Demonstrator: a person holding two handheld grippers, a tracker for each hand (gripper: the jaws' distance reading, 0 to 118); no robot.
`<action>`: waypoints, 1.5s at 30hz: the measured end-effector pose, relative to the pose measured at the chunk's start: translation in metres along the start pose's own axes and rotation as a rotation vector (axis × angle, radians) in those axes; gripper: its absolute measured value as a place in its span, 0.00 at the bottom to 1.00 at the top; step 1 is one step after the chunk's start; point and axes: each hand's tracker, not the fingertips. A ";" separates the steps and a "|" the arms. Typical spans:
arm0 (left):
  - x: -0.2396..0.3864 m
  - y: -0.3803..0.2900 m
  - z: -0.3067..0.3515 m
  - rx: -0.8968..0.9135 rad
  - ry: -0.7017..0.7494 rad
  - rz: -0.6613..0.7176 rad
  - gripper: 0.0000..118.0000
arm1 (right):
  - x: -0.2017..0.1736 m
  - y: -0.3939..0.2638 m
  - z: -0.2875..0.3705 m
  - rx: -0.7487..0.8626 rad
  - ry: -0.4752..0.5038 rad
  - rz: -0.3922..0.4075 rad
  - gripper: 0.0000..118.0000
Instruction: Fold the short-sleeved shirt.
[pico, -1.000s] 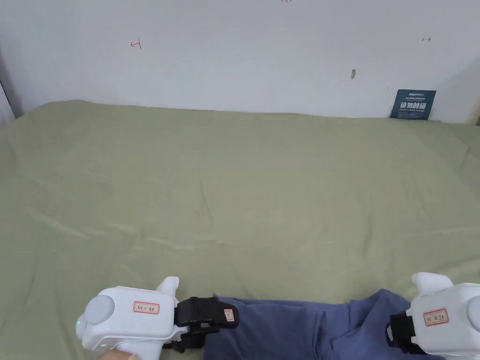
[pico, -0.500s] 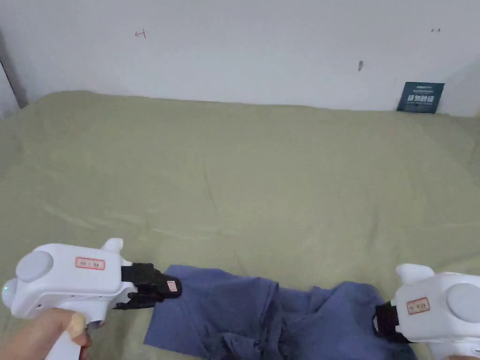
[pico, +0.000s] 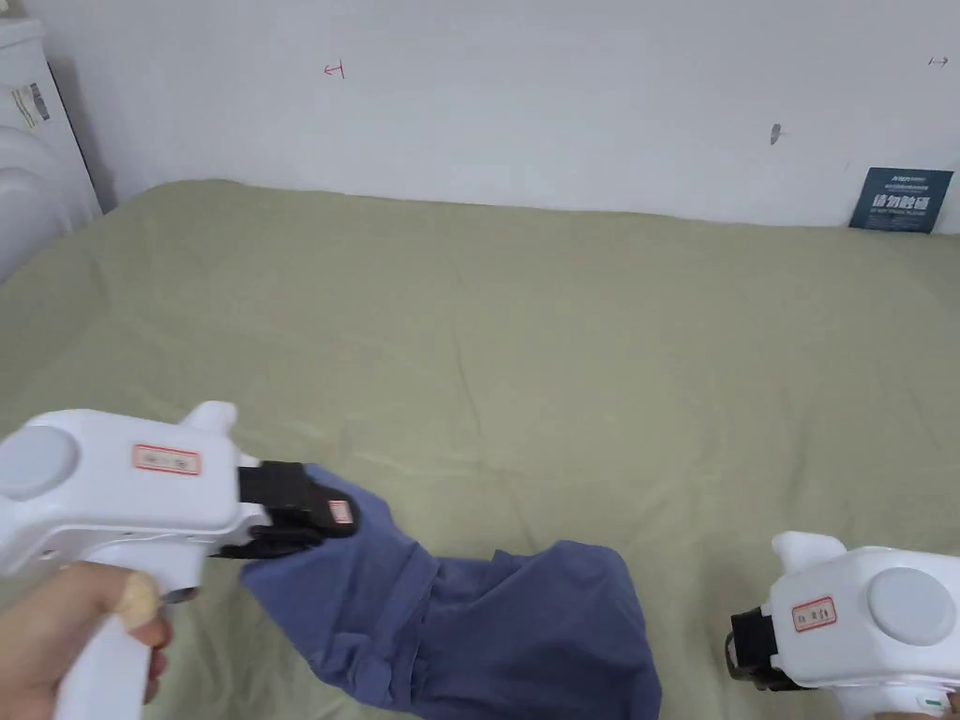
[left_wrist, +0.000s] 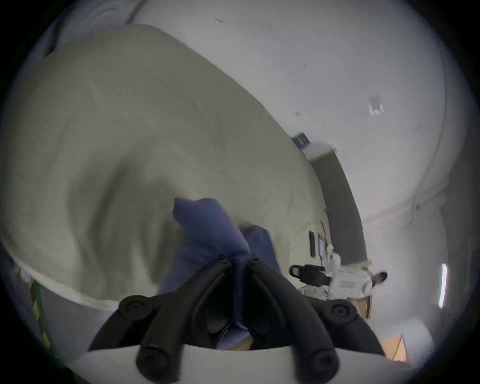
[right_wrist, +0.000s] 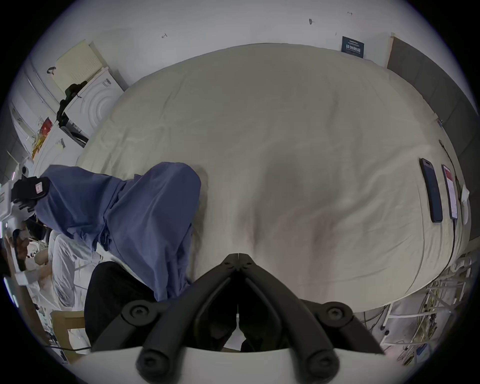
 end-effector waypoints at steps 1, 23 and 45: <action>0.014 -0.001 -0.019 -0.030 -0.036 -0.018 0.06 | 0.003 -0.001 0.001 0.000 -0.002 -0.007 0.00; 0.023 -0.033 -0.126 -0.191 -0.189 -0.016 0.01 | 0.034 -0.008 0.014 0.019 -0.022 -0.067 0.00; 0.036 -0.079 -0.172 -0.304 -0.173 -0.047 0.00 | 0.016 -0.006 0.021 0.043 0.003 -0.048 0.00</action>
